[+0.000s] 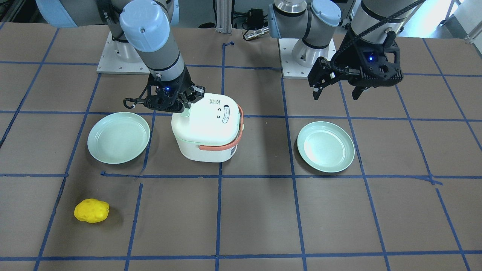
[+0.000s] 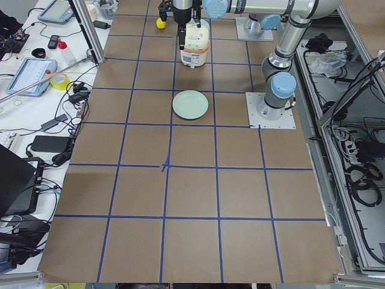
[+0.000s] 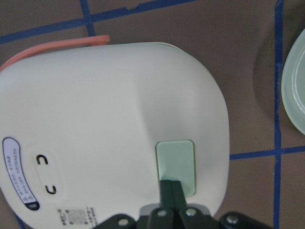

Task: Press rice cooker button
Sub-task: 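Raise the right gripper as the rice cooker lid pops open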

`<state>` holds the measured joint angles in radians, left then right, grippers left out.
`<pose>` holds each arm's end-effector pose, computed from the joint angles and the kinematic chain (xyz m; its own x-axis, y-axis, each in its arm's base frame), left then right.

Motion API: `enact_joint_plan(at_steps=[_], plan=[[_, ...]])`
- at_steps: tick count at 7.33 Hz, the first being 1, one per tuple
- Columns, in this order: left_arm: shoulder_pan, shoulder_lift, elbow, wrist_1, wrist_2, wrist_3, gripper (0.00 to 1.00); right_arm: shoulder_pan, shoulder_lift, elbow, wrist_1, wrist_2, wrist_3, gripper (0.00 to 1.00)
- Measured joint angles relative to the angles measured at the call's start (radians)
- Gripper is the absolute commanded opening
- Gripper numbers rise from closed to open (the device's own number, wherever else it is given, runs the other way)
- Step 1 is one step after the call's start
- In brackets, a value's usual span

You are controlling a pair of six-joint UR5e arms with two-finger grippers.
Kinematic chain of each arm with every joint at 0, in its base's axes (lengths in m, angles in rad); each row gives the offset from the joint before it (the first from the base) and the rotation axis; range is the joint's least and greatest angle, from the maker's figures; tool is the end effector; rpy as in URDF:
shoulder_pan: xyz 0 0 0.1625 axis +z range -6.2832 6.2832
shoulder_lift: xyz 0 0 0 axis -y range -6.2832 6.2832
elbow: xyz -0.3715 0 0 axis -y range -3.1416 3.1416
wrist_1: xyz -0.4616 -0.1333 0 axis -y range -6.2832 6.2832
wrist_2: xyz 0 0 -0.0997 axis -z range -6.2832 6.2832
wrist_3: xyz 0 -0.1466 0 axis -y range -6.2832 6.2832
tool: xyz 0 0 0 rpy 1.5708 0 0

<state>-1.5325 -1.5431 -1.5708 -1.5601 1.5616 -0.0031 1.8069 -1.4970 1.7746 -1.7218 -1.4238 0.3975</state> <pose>-0.1132 -0.5611 0.4040 -0.9991 -0.0410 0.0093 -0.0414 0.9984 -0.0384 0.2796 -0.5004 0.2500 -0.9806 0.1766 -0.0851 0.1600 0.9719 0.1727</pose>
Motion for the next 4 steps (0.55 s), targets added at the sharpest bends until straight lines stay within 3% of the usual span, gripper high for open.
enact_joint_plan(at_steps=[1,4], plan=[[0.0,0.0,0.0,0.0,0.0,0.0,1.0,-0.003,0.0,-0.032,0.002,-0.005,0.015,1.0],[0.0,0.0,0.0,0.0,0.0,0.0,1.0,-0.021,0.012,-0.158,0.062,-0.054,0.063,1.0]])
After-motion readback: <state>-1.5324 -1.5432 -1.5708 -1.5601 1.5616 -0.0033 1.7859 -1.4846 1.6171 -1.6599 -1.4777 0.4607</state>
